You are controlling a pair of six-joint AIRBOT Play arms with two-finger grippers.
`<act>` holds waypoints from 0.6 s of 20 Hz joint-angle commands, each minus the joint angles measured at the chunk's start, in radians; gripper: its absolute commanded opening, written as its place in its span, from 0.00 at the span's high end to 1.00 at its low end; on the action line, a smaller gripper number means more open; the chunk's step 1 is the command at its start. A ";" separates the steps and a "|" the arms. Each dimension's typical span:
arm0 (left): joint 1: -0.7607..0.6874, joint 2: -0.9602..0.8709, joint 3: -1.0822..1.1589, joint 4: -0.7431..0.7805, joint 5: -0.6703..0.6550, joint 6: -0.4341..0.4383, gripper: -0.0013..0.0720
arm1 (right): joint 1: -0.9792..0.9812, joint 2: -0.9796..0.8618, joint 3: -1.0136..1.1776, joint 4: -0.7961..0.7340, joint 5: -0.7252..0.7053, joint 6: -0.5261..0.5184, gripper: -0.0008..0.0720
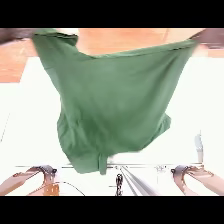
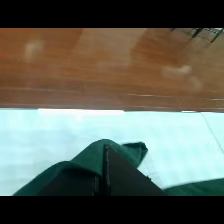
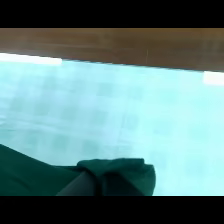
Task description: Fold the shirts.
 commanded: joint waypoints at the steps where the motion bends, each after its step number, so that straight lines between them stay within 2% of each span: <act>1: -0.068 -0.180 0.010 -0.004 0.120 0.005 0.95 | 0.000 -0.221 -0.011 0.055 -0.196 0.047 0.96; 3: -0.090 -0.223 0.010 -0.004 0.102 0.005 0.95 | -0.005 -0.312 -0.011 0.093 -0.280 0.103 0.96; 5: -0.106 -0.246 0.010 -0.004 0.070 0.005 0.92 | -0.027 -0.388 -0.011 0.203 -0.307 0.118 0.96; 6: -0.109 -0.249 0.010 -0.003 0.049 0.005 0.70 | -0.049 -0.417 -0.011 0.274 -0.299 0.118 0.94; 7: -0.108 -0.249 0.010 -0.003 0.028 0.005 0.21 | -0.077 -0.440 -0.011 0.352 -0.283 0.106 0.59; 8: -0.100 -0.246 0.010 -0.002 0.002 -0.003 0.02 | -0.108 -0.451 -0.011 0.420 -0.250 0.059 0.10; 10: -0.044 -0.245 0.036 0.016 -0.169 -0.010 0.02 | -0.195 -0.439 -0.009 0.512 -0.129 -0.047 0.14; 12: 0.052 -0.245 0.052 0.118 -0.410 -0.110 0.02 | -0.301 -0.398 -0.009 0.465 0.056 -0.088 0.14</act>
